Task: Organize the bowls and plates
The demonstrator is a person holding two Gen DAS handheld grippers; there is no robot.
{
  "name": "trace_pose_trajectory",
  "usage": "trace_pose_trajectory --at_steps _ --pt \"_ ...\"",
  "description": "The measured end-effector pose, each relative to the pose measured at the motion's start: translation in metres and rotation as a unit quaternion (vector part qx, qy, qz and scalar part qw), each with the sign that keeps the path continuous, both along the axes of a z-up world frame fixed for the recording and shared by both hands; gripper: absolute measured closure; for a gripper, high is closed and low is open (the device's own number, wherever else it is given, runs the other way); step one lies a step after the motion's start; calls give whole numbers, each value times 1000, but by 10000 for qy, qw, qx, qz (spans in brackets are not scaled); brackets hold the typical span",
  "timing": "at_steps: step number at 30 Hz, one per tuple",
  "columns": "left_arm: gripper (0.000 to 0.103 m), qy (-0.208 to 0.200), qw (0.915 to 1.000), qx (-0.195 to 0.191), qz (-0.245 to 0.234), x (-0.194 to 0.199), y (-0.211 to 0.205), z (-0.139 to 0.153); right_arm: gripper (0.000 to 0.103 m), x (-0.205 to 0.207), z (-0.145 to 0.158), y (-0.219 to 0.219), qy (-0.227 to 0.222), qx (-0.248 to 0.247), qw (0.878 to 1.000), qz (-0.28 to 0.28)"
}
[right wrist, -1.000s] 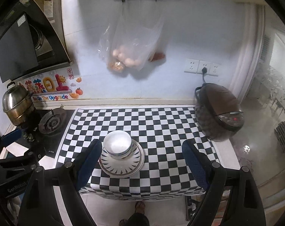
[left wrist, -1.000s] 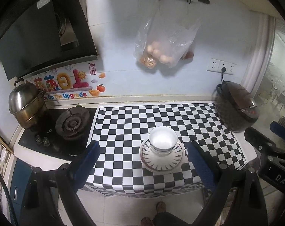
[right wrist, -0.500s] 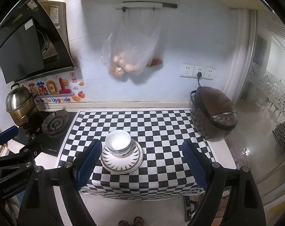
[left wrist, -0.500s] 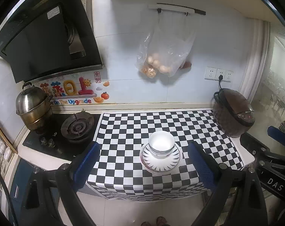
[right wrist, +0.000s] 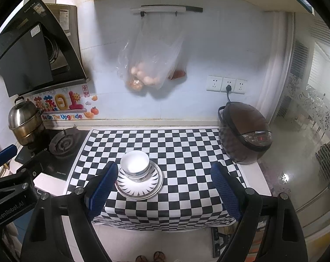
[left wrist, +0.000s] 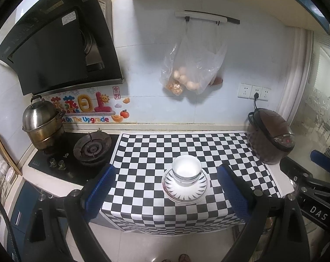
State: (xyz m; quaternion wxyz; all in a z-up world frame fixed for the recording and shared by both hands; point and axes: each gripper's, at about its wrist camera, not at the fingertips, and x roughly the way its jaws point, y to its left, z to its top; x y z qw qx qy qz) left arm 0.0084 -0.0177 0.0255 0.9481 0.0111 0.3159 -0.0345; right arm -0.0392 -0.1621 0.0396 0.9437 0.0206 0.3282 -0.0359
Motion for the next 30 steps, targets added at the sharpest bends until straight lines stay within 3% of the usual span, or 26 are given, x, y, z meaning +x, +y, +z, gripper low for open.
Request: trace_pose_trajectory --at_steps 30 --pt "8 177 9998 -30 -14 -3 2 -3 14 -7 -2 0 133 30 9999 25"
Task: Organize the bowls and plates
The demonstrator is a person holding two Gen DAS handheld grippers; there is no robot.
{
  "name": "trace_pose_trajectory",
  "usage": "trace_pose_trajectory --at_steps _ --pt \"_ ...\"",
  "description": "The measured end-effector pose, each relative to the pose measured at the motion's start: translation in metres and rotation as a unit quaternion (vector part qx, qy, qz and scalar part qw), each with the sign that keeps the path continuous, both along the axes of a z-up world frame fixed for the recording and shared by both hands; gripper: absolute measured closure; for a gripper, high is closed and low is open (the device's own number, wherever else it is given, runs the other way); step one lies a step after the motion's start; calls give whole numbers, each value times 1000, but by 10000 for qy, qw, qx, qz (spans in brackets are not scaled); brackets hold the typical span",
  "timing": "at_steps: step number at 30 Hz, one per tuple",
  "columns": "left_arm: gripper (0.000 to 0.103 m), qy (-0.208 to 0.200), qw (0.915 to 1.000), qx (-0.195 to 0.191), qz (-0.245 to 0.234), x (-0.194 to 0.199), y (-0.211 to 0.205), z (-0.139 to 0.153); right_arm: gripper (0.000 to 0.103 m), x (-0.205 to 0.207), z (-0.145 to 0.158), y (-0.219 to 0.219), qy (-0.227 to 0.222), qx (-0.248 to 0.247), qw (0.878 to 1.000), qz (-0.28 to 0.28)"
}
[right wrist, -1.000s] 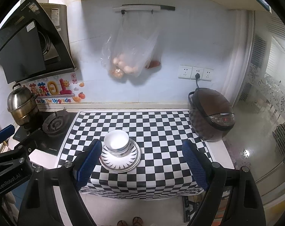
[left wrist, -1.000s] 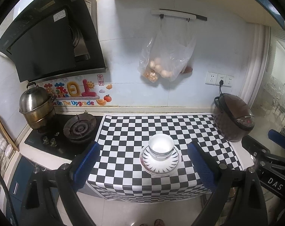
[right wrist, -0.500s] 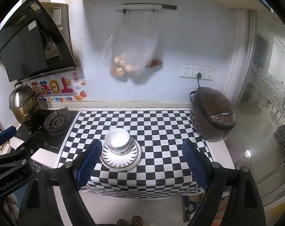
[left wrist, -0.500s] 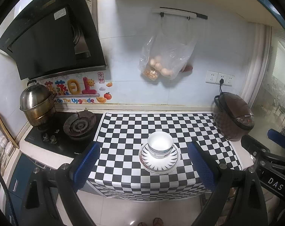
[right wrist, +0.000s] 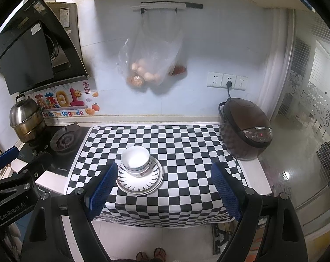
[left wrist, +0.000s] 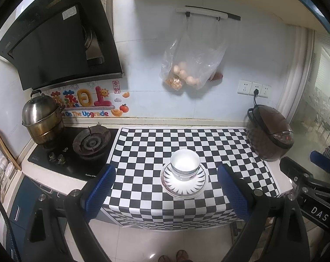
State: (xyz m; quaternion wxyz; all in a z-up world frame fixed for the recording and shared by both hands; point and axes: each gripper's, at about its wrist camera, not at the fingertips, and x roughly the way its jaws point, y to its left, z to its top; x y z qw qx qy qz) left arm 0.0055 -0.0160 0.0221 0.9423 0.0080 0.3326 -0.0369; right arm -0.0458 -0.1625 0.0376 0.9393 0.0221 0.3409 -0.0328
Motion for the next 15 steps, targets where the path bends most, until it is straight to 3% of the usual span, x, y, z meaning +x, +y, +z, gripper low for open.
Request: trace_pose_trajectory --at_steps 15 --pt "8 -23 10000 49 7 -5 -1 -1 14 -4 -3 -2 38 34 10000 -57"
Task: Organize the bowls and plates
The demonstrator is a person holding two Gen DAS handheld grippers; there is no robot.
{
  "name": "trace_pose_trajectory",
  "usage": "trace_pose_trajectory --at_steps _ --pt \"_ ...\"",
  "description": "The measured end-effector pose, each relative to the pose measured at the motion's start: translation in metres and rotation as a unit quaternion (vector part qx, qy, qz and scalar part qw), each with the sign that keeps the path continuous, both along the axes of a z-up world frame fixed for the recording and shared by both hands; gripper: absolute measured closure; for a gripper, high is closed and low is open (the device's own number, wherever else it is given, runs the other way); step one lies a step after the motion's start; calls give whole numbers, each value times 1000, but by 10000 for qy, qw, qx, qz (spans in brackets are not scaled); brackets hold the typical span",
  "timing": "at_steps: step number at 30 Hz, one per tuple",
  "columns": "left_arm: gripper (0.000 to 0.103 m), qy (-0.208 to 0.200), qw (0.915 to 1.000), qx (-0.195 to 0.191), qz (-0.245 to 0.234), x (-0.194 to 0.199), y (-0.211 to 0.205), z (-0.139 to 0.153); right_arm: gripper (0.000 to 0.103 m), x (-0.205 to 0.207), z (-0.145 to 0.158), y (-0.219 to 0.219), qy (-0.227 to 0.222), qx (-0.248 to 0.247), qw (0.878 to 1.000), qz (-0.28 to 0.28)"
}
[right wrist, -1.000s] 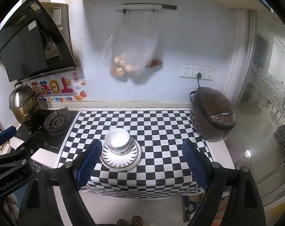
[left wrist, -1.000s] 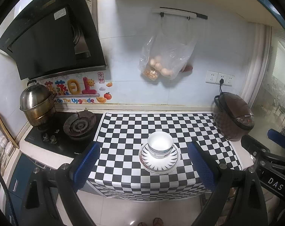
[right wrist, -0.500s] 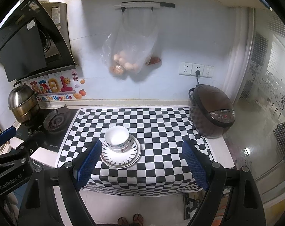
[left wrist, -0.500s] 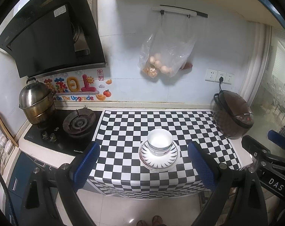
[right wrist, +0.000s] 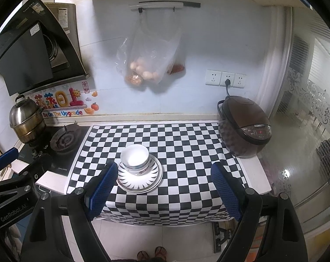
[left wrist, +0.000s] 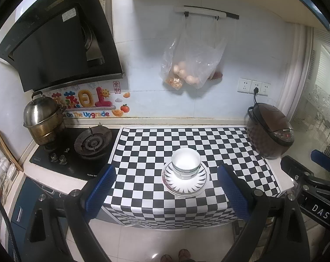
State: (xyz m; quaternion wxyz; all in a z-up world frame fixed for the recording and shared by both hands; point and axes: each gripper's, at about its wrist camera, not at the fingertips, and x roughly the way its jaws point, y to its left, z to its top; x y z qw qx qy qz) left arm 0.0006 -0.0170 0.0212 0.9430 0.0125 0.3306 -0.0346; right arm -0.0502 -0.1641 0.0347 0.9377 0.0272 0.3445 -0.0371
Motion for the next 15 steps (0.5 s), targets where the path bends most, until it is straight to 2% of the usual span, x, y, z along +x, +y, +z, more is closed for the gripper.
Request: trace_pose_trajectory --at_steps 15 --pt "8 -96 9999 42 10 -5 7 4 14 -4 3 -1 -6 0 10000 47"
